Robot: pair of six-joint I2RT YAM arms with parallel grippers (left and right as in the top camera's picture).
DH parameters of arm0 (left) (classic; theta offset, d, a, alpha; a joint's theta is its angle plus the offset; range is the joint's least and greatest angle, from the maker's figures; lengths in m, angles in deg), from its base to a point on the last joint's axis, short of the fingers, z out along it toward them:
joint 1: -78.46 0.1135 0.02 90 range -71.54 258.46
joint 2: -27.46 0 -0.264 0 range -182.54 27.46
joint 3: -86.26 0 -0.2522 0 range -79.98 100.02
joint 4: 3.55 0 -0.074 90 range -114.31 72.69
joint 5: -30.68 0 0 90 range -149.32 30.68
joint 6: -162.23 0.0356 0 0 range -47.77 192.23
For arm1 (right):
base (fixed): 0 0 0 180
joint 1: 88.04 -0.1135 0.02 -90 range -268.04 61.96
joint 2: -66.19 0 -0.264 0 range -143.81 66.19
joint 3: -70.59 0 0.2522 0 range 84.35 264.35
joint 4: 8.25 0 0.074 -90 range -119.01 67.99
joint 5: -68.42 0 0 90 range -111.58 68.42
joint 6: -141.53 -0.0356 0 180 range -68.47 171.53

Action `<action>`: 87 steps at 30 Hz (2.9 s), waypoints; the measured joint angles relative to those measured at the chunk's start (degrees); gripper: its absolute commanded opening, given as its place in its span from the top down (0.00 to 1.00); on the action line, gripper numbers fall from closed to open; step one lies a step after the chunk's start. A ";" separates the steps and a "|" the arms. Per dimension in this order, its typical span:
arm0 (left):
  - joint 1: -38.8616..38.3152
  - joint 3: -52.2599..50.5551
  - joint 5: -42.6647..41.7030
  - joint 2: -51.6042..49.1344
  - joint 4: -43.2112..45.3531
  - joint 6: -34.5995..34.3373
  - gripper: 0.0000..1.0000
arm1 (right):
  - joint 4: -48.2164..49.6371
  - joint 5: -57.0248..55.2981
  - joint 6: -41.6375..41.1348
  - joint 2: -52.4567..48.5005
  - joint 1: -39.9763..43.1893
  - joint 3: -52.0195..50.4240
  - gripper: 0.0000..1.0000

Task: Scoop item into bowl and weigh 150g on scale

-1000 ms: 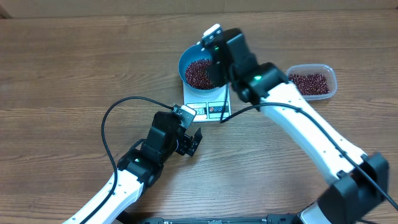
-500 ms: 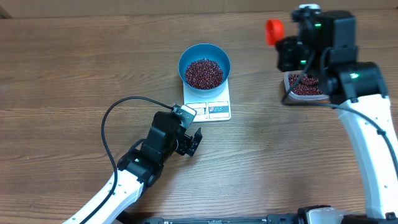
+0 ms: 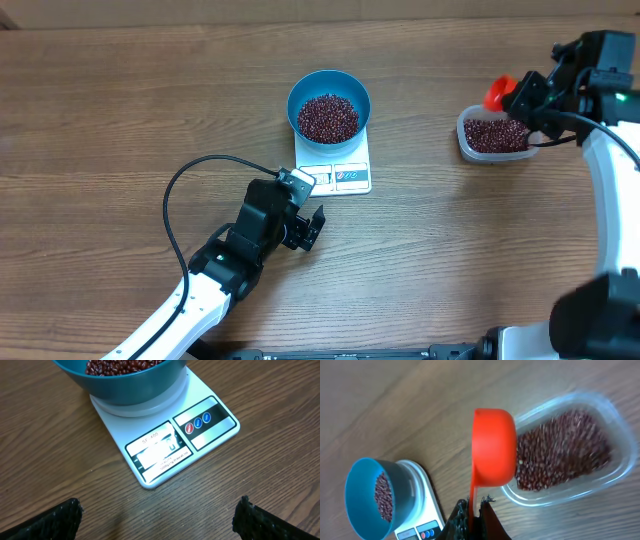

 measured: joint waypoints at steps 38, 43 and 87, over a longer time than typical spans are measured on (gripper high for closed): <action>0.00 0.00 0.00 0.00 0.00 0.00 0.00 | -6.29 -3.08 -11.39 -10.12 3.15 -1.09 0.00; 0.00 0.00 0.00 0.00 0.00 0.00 0.01 | -8.44 -5.92 -11.37 -10.12 3.15 -1.09 0.00; 0.00 0.00 0.00 0.00 0.00 0.00 0.00 | -39.74 -13.35 -1.07 42.10 5.35 9.88 0.00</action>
